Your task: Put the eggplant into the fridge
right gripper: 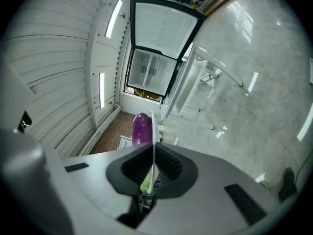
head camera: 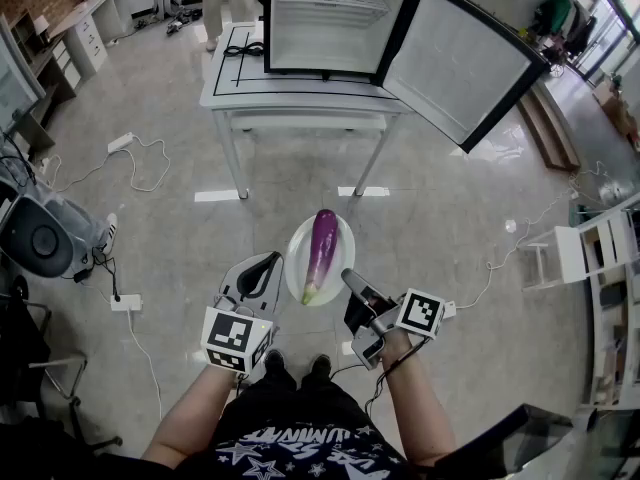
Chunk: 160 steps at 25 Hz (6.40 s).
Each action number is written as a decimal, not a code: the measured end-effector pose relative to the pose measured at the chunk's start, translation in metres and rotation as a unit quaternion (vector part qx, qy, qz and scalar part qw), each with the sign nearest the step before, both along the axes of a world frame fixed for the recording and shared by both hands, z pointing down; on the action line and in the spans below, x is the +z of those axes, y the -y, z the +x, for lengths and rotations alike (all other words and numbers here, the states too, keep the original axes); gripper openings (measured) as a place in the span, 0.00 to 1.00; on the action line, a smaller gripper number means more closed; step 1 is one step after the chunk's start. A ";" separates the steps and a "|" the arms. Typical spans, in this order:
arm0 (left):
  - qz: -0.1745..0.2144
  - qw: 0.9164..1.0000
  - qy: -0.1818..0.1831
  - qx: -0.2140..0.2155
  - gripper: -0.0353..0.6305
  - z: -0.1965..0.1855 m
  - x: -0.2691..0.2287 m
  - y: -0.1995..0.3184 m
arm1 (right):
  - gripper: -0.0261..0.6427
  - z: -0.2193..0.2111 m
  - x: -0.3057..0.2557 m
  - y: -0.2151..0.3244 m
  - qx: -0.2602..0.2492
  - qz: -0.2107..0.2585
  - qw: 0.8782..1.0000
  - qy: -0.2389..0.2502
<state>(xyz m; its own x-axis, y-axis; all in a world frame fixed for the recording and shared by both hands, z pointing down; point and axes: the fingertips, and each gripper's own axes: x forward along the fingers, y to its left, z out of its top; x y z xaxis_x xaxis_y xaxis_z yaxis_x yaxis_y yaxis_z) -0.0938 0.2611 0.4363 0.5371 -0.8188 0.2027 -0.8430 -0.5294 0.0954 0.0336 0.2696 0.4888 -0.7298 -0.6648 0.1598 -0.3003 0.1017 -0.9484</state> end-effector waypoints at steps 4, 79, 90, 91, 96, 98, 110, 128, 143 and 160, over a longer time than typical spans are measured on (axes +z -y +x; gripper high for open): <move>-0.002 1.000 -0.005 -0.004 0.07 0.016 -0.005 -0.024 | 0.07 0.016 -0.007 -0.027 -0.003 0.005 1.000 -0.006; 0.005 1.000 -0.018 -0.024 0.07 0.001 0.005 0.182 | 0.07 0.004 -0.005 0.175 -0.007 0.003 1.000 -0.007; -0.016 0.997 -0.011 -0.070 0.07 -0.018 0.021 0.237 | 0.07 -0.012 0.004 0.248 -0.048 -0.002 0.999 0.007; -0.017 0.997 -0.010 -0.076 0.07 -0.021 0.022 0.244 | 0.07 -0.013 0.006 0.256 -0.054 -0.003 0.999 0.005; -0.017 0.995 -0.006 -0.103 0.07 -0.023 0.022 0.287 | 0.07 -0.016 0.010 0.304 -0.082 -0.007 0.997 0.007; -0.018 0.994 -0.008 -0.112 0.07 -0.021 0.022 0.305 | 0.07 -0.014 0.011 0.323 -0.089 -0.013 0.996 0.008; -0.024 0.990 0.002 -0.142 0.07 0.008 0.019 0.389 | 0.07 0.018 0.007 0.419 -0.116 -0.018 0.993 0.017; -0.028 0.987 0.025 -0.159 0.07 0.047 0.023 0.441 | 0.07 0.041 0.009 0.486 -0.157 -0.015 0.987 0.036; -0.019 0.995 0.017 -0.099 0.07 0.037 0.030 0.544 | 0.07 0.021 0.020 0.567 -0.105 -0.019 0.994 0.027; -0.040 0.998 0.008 -0.049 0.07 0.010 0.049 0.654 | 0.07 -0.006 0.042 0.668 -0.026 -0.038 0.999 0.017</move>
